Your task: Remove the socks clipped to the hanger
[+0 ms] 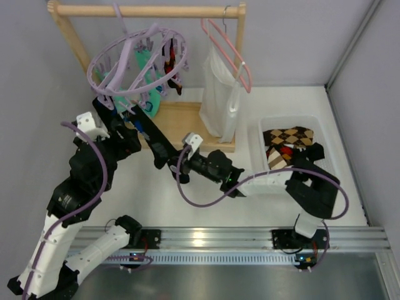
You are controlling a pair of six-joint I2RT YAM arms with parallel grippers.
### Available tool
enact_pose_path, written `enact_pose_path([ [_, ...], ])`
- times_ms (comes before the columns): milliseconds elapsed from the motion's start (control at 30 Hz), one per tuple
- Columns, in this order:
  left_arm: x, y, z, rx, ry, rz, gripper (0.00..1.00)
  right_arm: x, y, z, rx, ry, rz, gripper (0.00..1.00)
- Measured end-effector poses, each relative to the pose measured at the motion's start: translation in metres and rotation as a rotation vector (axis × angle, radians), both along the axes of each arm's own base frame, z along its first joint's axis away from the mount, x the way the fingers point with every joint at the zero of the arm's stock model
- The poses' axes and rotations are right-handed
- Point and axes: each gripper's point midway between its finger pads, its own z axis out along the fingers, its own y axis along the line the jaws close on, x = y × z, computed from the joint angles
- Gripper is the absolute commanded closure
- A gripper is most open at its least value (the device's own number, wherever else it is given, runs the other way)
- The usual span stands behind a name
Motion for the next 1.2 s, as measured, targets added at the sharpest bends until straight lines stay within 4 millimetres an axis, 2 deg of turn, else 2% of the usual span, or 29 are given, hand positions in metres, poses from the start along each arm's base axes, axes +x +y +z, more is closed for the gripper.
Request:
enact_pose_path([
  [100,0.007,-0.028,0.007,-0.02,0.018,-0.129,0.02,-0.013,-0.033,0.021,0.04,-0.018,-0.014,1.0],
  [167,0.009,-0.041,0.016,-0.038,0.016,-0.189,0.02,-0.018,-0.049,0.026,0.048,-0.02,-0.032,1.0],
  [233,0.011,-0.051,0.029,-0.059,0.004,-0.231,0.02,-0.019,-0.057,0.026,0.044,-0.017,-0.047,1.0],
  [333,0.015,-0.057,0.049,-0.084,-0.02,-0.247,0.02,-0.018,-0.061,0.021,0.026,-0.008,-0.067,1.0],
  [467,0.023,-0.053,0.073,-0.094,-0.047,-0.203,0.02,-0.014,-0.065,0.015,0.004,0.0,-0.12,1.0],
  [633,0.049,-0.054,0.094,-0.068,-0.045,-0.128,0.02,-0.011,-0.068,0.003,-0.029,0.01,-0.209,1.0],
  [733,0.07,-0.057,0.084,-0.025,0.0,-0.08,0.02,-0.013,-0.065,-0.008,-0.06,0.018,-0.256,1.0],
  [800,0.084,-0.06,0.067,0.02,0.053,-0.052,0.03,-0.016,-0.058,-0.015,-0.085,0.019,-0.267,1.0],
  [933,0.098,-0.058,0.04,0.11,0.145,0.0,0.09,-0.018,-0.044,-0.023,-0.127,0.026,-0.28,1.0],
  [1200,0.096,-0.05,0.041,0.187,0.154,0.058,0.11,-0.009,-0.025,-0.03,-0.175,0.03,-0.309,1.0],
])
